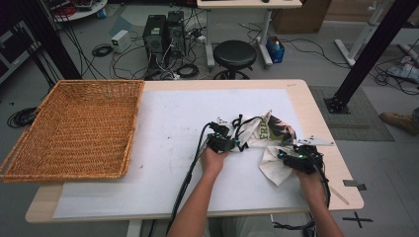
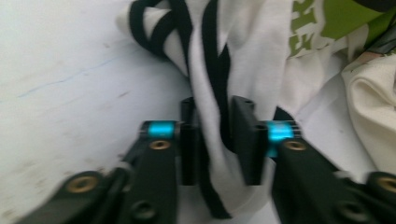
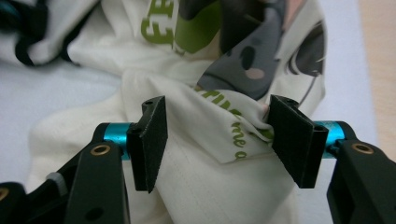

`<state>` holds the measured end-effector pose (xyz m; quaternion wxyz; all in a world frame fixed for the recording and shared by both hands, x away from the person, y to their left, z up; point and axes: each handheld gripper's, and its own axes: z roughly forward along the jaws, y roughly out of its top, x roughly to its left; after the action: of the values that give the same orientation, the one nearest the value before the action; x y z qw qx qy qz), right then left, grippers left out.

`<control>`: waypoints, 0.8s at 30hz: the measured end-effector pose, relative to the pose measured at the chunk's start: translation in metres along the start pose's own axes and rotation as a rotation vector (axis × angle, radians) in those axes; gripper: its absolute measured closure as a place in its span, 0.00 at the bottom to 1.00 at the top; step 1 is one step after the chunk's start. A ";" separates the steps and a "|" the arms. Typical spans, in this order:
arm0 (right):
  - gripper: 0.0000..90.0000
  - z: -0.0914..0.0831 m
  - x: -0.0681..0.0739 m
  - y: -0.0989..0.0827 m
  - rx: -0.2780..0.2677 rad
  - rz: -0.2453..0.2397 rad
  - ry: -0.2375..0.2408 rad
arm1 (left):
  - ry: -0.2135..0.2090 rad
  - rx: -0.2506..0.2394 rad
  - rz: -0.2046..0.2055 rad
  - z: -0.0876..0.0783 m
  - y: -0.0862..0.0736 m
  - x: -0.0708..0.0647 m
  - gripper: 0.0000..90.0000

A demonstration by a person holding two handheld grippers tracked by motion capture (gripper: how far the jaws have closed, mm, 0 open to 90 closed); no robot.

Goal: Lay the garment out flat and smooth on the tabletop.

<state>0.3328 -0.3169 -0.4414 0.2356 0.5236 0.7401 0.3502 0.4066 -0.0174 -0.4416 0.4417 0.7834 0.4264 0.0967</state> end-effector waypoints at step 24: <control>0.58 -0.013 0.096 0.031 -0.175 -0.202 0.502 | 0.172 -0.363 -0.134 -0.114 0.022 0.082 0.95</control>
<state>0.3092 -0.2238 -0.4079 0.1232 0.3218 0.7905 0.5063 0.4099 0.1078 -0.3757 0.5431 0.6499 0.4890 0.2087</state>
